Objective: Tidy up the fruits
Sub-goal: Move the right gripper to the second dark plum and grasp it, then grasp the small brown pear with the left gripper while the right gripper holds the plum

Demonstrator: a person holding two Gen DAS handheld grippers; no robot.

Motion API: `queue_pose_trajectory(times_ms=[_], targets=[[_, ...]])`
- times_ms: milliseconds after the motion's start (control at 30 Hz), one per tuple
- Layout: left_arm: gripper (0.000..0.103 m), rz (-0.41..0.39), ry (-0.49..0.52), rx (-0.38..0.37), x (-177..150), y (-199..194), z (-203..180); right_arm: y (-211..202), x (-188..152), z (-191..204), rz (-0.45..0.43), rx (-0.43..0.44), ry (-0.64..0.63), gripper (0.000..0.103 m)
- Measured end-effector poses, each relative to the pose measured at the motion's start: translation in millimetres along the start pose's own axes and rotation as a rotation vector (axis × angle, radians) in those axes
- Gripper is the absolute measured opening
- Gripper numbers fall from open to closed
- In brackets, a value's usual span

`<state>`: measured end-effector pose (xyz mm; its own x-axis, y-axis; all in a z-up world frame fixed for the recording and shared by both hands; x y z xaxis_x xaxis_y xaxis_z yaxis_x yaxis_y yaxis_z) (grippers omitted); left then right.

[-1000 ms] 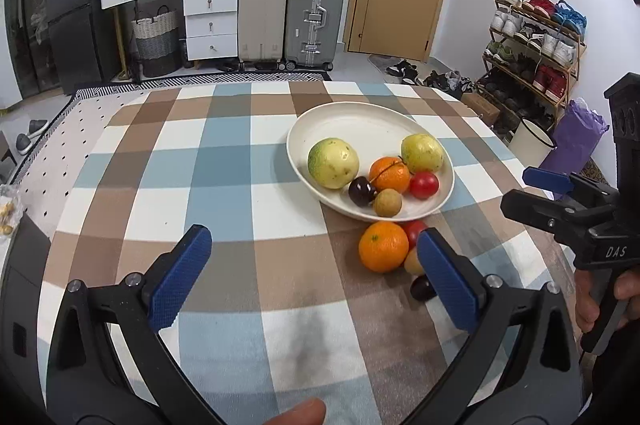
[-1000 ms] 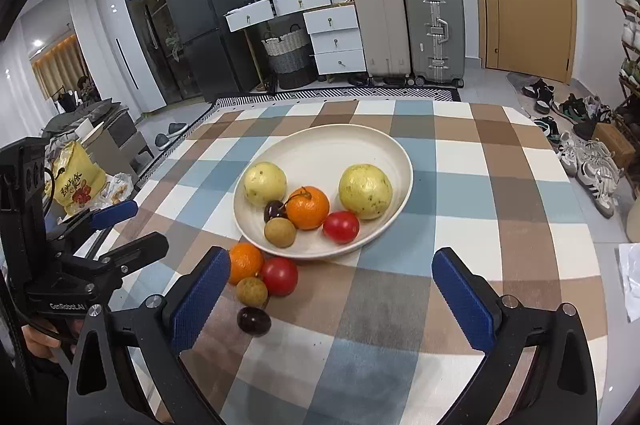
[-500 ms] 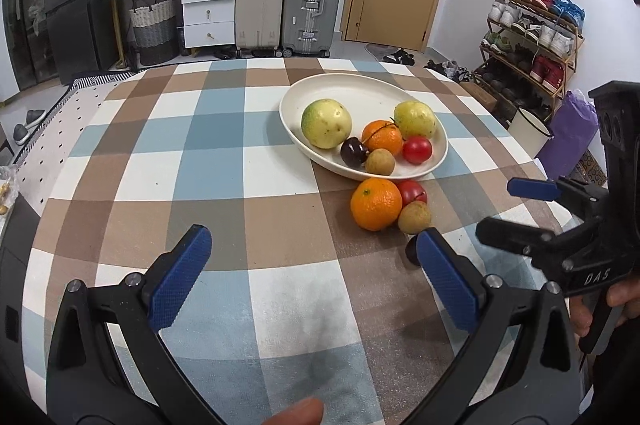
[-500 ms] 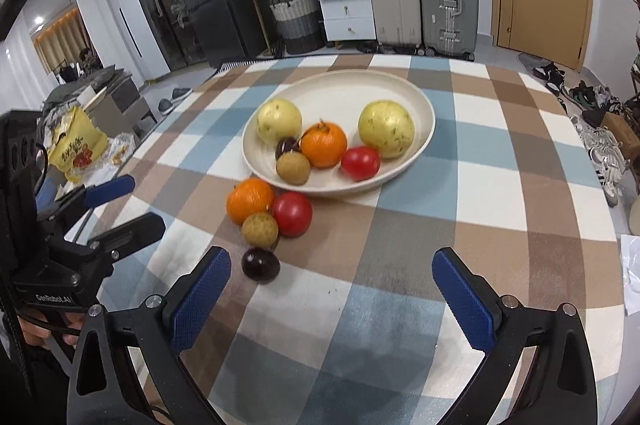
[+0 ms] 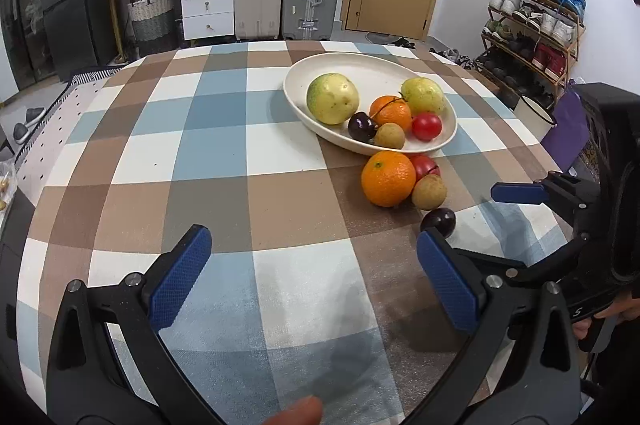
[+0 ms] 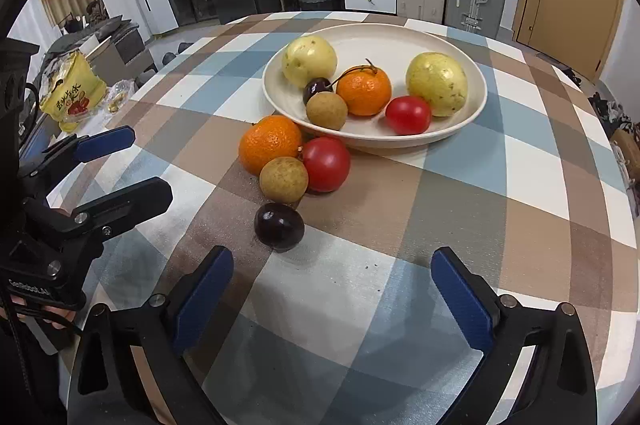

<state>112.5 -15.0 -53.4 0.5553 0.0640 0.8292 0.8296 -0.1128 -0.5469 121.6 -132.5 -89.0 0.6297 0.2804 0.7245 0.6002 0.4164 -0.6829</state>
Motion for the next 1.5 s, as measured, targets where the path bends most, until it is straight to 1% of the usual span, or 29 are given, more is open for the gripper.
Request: queue_pose_trajectory(times_ms=[100, 233, 300, 400, 533, 600, 733, 767, 800, 833, 867, 900, 967, 1133, 1333, 1500], targets=[[0.102, 0.002, -0.015, 0.001, -1, 0, 5, 4, 0, 3, 0.009, 0.003, -0.005, 0.094], [0.102, 0.002, -0.021, 0.005, -2, 0, 8, 7, 1, 8, 0.002, 0.0, -0.034, 0.092], [0.102, 0.002, -0.023, 0.008, -2, 1, 9, 8, 2, 12, -0.003, 0.003, -0.043, 0.084], [0.102, 0.005, -0.02, 0.011, -3, 2, 8, 9, 4, 15, -0.007, 0.003, -0.061, 0.079], [0.102, 0.008, -0.022, 0.012, -4, 2, 8, 11, 5, 20, -0.014, 0.014, -0.073, 0.076], [0.102, 0.011, -0.022, 0.015, -4, 3, 8, 11, 5, 23, -0.019, 0.01, -0.091, 0.069], [0.102, 0.012, -0.025, 0.018, -5, 4, 9, 11, 5, 28, -0.029, 0.013, -0.114, 0.061], [0.102, 0.012, -0.025, 0.019, -4, 4, 9, 11, 5, 28, -0.033, 0.019, -0.113, 0.056], [0.102, 0.012, -0.024, 0.02, -5, 4, 9, 10, 5, 28, -0.036, 0.025, -0.111, 0.049], [0.102, 0.013, -0.024, 0.019, -5, 4, 9, 9, 5, 28, -0.04, 0.03, -0.107, 0.045], [0.102, 0.014, -0.024, 0.019, -5, 4, 9, 8, 5, 27, -0.045, 0.031, -0.102, 0.038], [0.102, 0.016, -0.024, 0.019, -5, 4, 9, 7, 5, 27, -0.048, 0.046, -0.094, 0.033], [0.102, 0.02, -0.025, 0.019, -6, 5, 9, 4, 3, 26, -0.055, 0.08, -0.076, 0.027], [0.102, 0.031, -0.021, 0.016, -7, 8, 5, -2, 0, 21, -0.06, 0.105, -0.047, 0.027], [0.102, 0.039, -0.008, 0.006, -7, 12, -5, -14, -4, 16, -0.077, 0.109, -0.031, 0.027], [0.102, 0.047, 0.001, -0.01, -7, 17, -16, -32, -6, -2, -0.111, 0.08, 0.002, 0.027]])
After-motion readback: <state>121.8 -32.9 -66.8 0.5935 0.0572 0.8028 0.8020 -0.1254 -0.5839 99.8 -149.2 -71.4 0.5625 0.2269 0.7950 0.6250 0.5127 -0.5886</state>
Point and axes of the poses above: each gripper's, at about its wrist camera, not at the fingertips, and y roughly the way its jaws point, z to its left, x to its top, the point moved 4 cm from there along y, roughly the way its jaws point, and after that the axes turned 13 degrees about -z, right-handed, at the moved point
